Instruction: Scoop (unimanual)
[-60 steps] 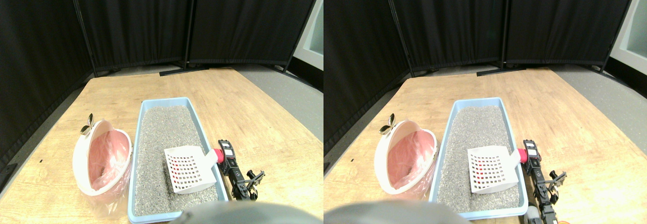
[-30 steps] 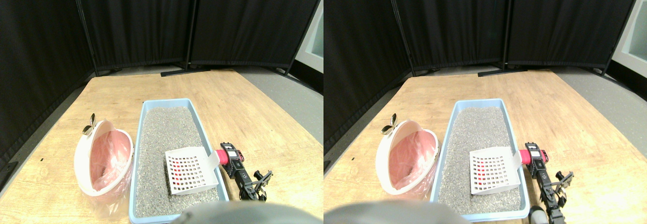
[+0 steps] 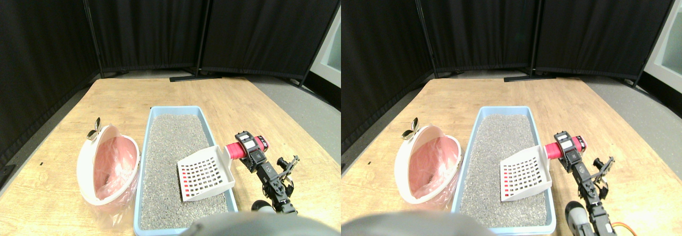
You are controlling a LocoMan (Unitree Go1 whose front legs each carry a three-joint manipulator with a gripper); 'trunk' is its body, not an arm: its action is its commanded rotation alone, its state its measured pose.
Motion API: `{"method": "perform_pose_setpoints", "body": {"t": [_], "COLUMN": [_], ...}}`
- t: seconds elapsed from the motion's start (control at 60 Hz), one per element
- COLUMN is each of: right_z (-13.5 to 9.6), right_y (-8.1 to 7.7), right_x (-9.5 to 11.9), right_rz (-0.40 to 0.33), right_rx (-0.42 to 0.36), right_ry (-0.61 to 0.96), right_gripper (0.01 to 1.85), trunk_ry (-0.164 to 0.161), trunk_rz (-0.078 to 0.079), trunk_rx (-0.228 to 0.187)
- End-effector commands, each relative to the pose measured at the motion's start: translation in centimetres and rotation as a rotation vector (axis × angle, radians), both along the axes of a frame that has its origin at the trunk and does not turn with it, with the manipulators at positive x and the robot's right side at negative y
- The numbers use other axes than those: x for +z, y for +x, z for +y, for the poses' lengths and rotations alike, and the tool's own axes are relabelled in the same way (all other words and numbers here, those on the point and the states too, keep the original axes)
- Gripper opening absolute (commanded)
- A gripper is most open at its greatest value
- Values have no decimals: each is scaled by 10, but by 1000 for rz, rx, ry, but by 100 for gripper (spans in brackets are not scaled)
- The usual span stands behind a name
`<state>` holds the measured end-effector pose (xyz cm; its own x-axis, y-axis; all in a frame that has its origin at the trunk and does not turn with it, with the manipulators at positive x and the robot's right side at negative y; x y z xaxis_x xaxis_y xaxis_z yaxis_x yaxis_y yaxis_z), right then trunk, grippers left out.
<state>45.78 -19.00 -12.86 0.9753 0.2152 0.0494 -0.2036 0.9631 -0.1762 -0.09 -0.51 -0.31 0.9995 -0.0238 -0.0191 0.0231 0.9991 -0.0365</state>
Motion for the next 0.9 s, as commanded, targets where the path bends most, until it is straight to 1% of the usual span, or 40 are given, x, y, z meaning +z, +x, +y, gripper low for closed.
{"method": "perform_pose_setpoints", "body": {"t": [0.017,0.033,0.05,0.067,0.083,0.117,0.217,0.25,0.367,0.4,0.483,0.533,0.55,0.583,0.65,0.667,0.683,0.717,0.8,0.85,0.883,0.9], "right_z": [3,3,4,4,4,3,3,3,2,1,0,0,0,0,-1,-3,-3,-4,-5,-7,-8,-9], "right_y": [1,2,4,4,5,7,7,10,14,17,21,25,25,27,31,32,33,34,37,39,39,40], "right_x": [21,21,24,24,25,26,31,33,41,43,44,43,44,45,45,45,45,46,48,51,55,56], "right_rz": [-83,-82,-81,-81,-77,-60,-47,-28,-43,-58,-57,-49,-40,-54,-52,-58,-61,-54,-52,-59,-71,-88], "right_rx": [10,7,31,31,48,26,20,38,62,83,119,108,91,108,102,117,125,109,107,116,113,132], "right_ry": [-13,-15,-22,-22,-24,-22,-61,-57,-104,-146,-148,-159,-155,-165,-175,-170,-168,-196,-209,-226,-272,-282], "right_gripper": [6,6,6,6,6,6,6,6,6,6,6,6,6,6,10,6,6,6,6,6,6,6], "trunk_ry": [-36,-40,-42,-43,-46,-49,-57,-63,-78,-85,-94,-100,-103,-105,-109,-109,-109,-110,-115,-115,-117,-117], "trunk_rz": [0,1,2,2,1,1,2,0,-4,-5,-5,-5,-5,-3,-1,-1,0,1,4,4,2,2], "trunk_rx": [12,14,17,18,20,24,31,36,47,51,59,64,67,70,77,77,78,79,82,83,82,82]}}
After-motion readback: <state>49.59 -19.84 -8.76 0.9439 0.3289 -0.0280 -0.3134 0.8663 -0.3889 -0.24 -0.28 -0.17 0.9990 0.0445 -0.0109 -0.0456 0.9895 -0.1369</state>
